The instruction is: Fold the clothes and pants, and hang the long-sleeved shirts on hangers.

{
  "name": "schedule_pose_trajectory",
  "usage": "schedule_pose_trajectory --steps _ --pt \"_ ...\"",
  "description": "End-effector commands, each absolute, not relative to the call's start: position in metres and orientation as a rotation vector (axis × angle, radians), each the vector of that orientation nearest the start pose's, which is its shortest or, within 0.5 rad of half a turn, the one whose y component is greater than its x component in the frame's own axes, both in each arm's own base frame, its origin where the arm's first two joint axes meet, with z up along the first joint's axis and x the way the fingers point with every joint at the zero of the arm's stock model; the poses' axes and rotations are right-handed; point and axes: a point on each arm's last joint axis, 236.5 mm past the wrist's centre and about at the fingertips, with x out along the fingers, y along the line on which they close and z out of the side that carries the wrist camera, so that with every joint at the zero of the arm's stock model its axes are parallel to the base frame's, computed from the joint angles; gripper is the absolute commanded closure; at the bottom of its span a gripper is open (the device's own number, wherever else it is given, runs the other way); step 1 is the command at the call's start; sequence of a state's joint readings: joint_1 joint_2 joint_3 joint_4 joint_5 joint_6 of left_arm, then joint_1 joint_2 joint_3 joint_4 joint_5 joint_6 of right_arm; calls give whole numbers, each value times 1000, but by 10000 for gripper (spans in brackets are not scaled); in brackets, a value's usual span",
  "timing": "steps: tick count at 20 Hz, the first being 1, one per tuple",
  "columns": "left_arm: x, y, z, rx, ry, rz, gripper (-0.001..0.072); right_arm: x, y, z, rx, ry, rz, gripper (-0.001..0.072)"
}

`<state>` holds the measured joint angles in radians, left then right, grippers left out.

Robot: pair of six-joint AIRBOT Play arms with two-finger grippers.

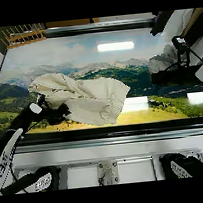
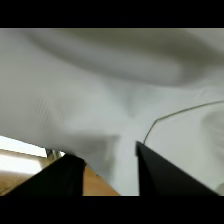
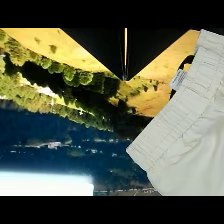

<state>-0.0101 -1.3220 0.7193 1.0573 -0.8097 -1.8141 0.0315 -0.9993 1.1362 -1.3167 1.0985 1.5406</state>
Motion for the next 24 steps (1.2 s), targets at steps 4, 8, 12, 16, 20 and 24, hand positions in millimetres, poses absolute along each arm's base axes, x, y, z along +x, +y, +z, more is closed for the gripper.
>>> schedule_pose_trajectory --steps 4,8,12,16,20,24 --pt "417 -29 -68 -582 1241 113 688 370 65 118 172 959 197 691" --pt "493 47 51 -509 896 159 687 370 65 117 172 959 197 692" --pt "468 50 45 -501 1022 154 87 370 65 117 172 959 197 691" --pt "376 -2 -46 -500 1366 61 101 370 65 117 173 959 198 692" --pt "311 -83 -94 -671 1494 -134 100 370 66 117 176 959 200 692" --pt "292 -109 -120 -668 1505 -141 101 370 66 117 176 959 200 692"
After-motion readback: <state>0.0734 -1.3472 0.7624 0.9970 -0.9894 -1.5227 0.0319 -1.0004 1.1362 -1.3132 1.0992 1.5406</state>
